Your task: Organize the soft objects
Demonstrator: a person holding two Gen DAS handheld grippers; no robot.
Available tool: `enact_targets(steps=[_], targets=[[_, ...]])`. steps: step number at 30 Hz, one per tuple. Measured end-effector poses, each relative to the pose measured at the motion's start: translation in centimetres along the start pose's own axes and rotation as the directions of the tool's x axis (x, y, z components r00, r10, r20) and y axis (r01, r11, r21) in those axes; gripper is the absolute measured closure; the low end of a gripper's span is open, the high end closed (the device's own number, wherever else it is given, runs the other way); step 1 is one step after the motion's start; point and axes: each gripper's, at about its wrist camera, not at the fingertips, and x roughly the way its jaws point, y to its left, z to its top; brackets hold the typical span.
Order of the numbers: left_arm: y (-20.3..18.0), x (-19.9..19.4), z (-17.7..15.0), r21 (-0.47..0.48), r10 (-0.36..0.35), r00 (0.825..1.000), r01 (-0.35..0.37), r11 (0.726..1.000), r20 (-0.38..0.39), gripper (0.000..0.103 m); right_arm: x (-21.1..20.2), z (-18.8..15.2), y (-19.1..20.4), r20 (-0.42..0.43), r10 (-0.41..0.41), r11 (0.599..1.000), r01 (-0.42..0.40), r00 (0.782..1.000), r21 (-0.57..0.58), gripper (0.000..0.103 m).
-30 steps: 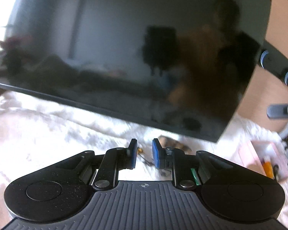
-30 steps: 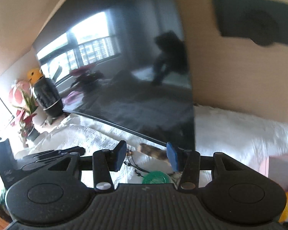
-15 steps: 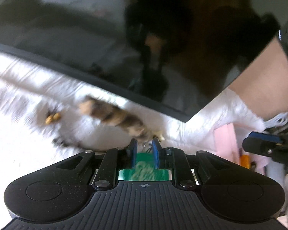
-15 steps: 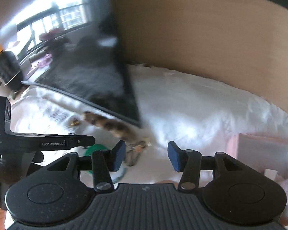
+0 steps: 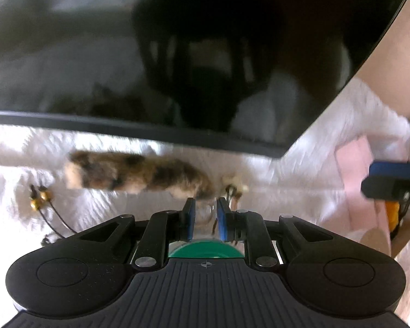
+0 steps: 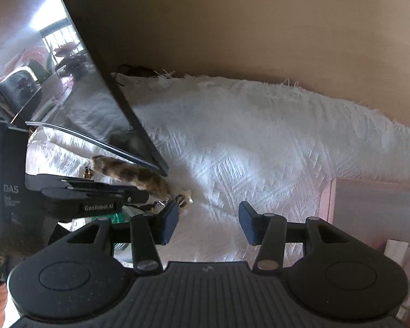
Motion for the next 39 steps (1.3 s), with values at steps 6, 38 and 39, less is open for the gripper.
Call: enact_targets(steps=[6,38,39], targets=[[0.0,0.7,-1.4,0.016,-0.019,0.998,0.02,1.0,-0.053,0.075,1.3,0.0,-0.1,-0.042,0.013,1.0,-0.014,0.999,-0.013,0.055],[-1.7,4.8,1.9,-0.382,0.042,0.999,-0.039,0.923,-0.001,0.077,1.1,-1.0,-2.5,-0.029,0.022,1.0,-0.023,0.999,-0.008,0.055],[-1.5,4.7,1.4,-0.401,0.035,0.999,-0.032,0.916,0.001,0.078,1.2,-1.0,-2.5,-0.032,0.021,1.0,-0.021,0.999,-0.011,0.055]])
